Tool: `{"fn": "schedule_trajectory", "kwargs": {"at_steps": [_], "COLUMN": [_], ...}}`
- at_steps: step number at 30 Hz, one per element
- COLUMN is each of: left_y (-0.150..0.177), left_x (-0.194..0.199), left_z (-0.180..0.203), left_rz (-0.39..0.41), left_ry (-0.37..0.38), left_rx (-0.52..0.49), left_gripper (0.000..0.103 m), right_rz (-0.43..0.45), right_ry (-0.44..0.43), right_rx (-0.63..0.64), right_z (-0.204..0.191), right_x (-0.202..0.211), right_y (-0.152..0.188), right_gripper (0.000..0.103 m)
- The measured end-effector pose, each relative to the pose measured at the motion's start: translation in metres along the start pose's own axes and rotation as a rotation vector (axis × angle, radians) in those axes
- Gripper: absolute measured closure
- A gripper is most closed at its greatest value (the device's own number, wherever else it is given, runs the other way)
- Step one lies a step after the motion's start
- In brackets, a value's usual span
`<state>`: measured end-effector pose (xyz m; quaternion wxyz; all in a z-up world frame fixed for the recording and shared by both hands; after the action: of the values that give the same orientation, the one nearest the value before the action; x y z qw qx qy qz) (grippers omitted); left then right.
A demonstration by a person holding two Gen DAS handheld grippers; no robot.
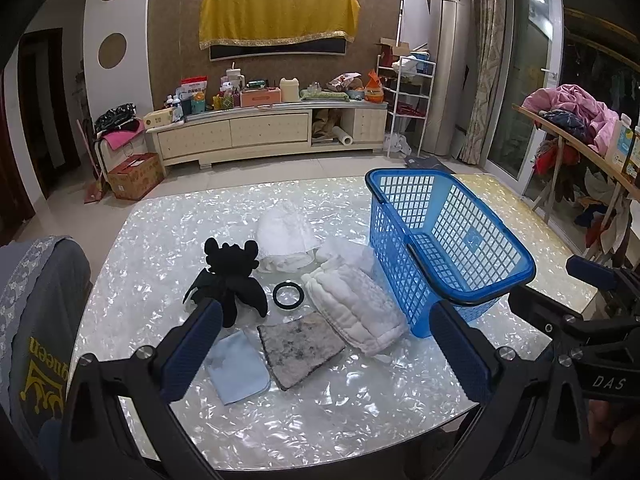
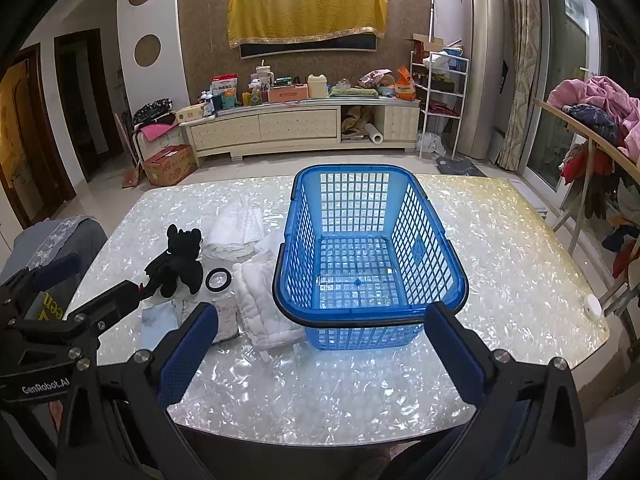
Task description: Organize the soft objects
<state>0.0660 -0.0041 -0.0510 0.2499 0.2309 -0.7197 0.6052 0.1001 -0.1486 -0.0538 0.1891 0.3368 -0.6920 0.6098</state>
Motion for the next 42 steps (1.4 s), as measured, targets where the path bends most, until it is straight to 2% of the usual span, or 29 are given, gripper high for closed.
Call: {"fn": "schedule_trajectory", "kwargs": {"at_steps": [34,42], "left_y": [0.0029,0.0010], "left_x": [0.0040,0.0098], "left_z": [0.0025,0.0074], "left_rz": [0.003,0.028], "left_ry": [0.026,0.046], "left_rx": [0.010,-0.011], "left_gripper": [0.000,0.000], "right_rz": [-0.009,-0.007], "right_ry": [-0.009,-0.006], "right_rx": [-0.002,-0.006], "right_z": [-0.0003,0.0018], "right_x": [0.0024,0.0038], "right_y": [0.0020,0.0030], "right_gripper": [0.000,0.000]}}
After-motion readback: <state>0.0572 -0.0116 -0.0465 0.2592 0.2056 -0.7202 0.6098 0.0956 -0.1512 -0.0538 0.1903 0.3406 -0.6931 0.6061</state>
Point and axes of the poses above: each gripper's, at about its wrist camera, not at the fingertips, and x roughly against the way its jaws point, z to its right, y to its underside, the point moved 9 cm from there along -x, roughly the way its jaws point, and after that the axes turned 14 degrees about -x, right-handed, at the moved point
